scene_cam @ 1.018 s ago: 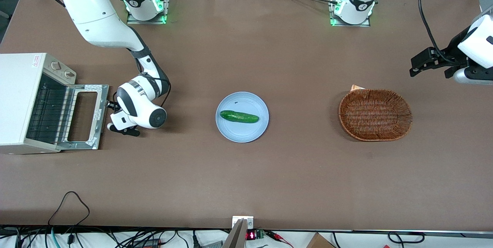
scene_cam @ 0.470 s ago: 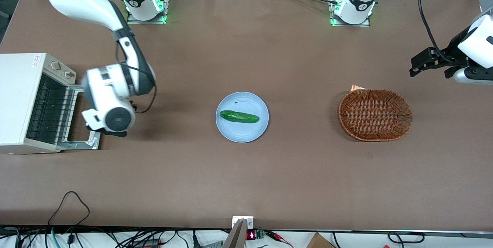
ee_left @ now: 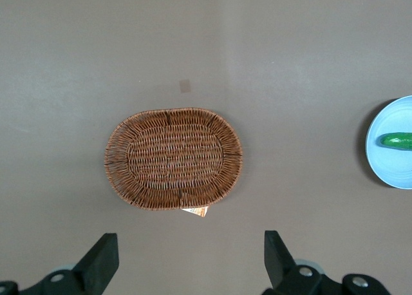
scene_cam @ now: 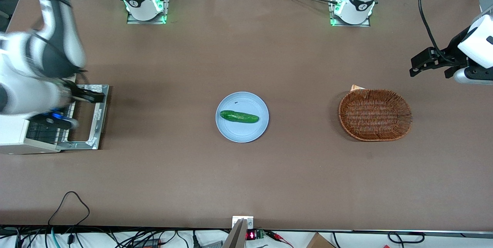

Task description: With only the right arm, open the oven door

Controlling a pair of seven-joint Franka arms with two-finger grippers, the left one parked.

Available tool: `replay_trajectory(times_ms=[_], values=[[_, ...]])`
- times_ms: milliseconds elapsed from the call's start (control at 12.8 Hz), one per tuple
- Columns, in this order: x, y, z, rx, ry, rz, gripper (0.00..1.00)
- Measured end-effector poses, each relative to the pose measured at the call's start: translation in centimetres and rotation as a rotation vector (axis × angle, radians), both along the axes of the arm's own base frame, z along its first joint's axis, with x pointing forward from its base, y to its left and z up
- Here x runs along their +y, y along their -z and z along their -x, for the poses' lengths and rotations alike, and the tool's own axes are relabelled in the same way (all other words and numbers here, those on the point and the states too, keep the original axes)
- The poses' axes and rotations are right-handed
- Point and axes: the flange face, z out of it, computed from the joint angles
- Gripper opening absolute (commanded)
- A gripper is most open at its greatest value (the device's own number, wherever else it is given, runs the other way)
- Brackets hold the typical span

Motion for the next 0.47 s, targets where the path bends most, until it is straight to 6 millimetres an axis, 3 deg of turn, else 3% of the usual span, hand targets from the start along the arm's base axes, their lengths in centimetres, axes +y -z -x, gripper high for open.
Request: replay_trajectory(times_ms=[157, 313, 470], values=[[-2.1, -4.2, 1.2, -0.054, 0.008, -0.071, 1.00], [-1.8, -7.4, 2.3, -0.101, 0.010, -0.104, 1.00], [-0.7, -8.8, 2.8, -0.127, -0.005, -0.118, 1.00]])
